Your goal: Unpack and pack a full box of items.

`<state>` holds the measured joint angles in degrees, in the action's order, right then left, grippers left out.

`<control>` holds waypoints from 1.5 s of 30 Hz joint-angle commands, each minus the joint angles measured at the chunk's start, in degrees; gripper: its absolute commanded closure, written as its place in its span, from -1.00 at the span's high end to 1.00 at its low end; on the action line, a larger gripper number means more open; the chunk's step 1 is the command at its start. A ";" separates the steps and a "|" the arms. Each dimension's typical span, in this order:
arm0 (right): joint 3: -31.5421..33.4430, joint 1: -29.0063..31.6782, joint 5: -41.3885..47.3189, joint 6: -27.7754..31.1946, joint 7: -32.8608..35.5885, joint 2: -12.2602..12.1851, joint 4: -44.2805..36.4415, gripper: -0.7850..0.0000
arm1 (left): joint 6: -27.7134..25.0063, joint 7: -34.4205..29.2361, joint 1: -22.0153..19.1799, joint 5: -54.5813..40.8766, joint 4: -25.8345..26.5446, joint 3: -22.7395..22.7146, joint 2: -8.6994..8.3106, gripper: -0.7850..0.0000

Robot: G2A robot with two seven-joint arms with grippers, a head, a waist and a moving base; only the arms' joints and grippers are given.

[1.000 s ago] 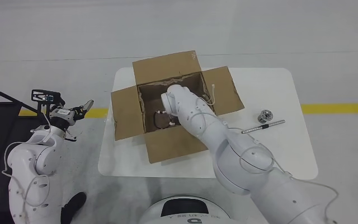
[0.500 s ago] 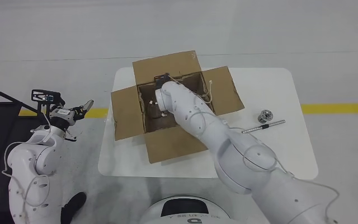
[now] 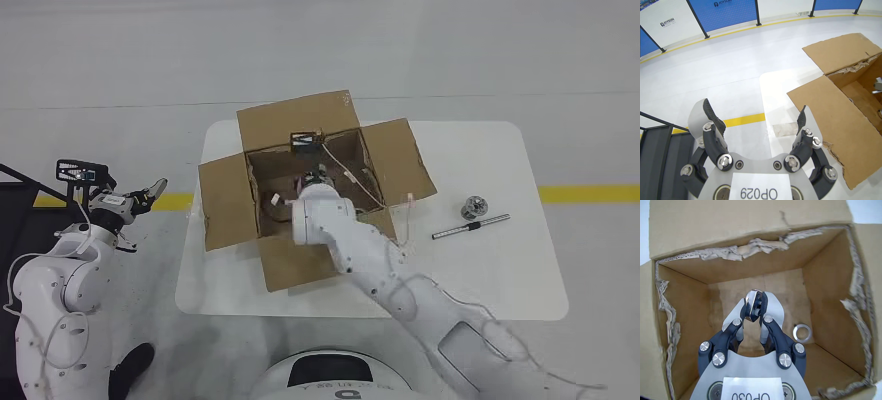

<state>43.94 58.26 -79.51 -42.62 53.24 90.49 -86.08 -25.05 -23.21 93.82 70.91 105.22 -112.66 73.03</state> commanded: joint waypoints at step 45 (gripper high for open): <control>56.21 42.69 45.57 1.19 -35.76 -4.18 -21.34 -1.00 | 0.00 0.00 0.00 0.00 0.00 0.00 0.00 1.00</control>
<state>100.34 101.46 -33.69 -41.30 17.37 86.35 -107.68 -25.05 -23.21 93.82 70.91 105.22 -112.66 73.03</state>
